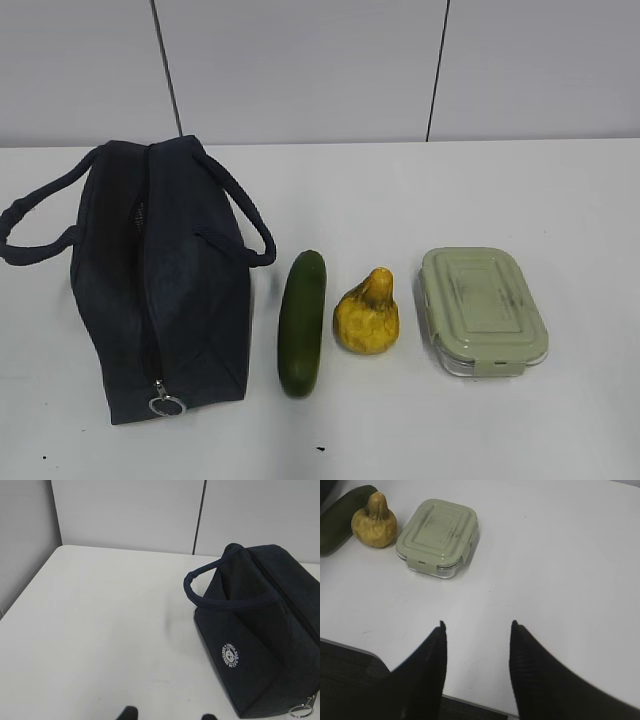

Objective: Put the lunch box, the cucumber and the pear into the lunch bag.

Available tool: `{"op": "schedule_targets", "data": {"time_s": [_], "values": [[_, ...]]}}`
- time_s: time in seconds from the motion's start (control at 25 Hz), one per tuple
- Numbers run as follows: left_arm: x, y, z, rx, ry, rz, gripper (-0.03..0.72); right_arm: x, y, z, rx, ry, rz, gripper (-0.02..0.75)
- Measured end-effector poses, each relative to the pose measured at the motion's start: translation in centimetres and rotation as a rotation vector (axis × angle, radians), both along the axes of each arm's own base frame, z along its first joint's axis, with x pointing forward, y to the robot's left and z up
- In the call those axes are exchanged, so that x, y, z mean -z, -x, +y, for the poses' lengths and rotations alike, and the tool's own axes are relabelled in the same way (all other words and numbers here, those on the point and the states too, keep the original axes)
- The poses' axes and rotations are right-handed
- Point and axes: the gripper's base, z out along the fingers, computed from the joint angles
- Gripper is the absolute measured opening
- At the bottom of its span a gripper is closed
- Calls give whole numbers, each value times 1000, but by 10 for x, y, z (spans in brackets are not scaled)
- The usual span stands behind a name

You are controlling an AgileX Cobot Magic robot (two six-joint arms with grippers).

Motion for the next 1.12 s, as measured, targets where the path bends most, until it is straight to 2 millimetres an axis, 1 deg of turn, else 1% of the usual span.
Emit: {"op": "schedule_targets", "data": {"time_s": [0.6,0.72,0.8,0.88,1.0,1.12], "values": [[0,0,0,0,0,0,246,0,0,0,0,0,0,332],[0,0,0,0,0,0,246,-5,-2,0,16,-29,-16,332],[0,0,0,0,0,0,246,-10,-9,1,51,-85,-6,332],[0,0,0,0,0,0,246,-16,-24,2,90,-145,22,347],[0,0,0,0,0,0,246,-21,-45,4,110,-162,71,419],[0,0,0,0,0,0,246,-25,-68,7,119,-159,129,524]]}}
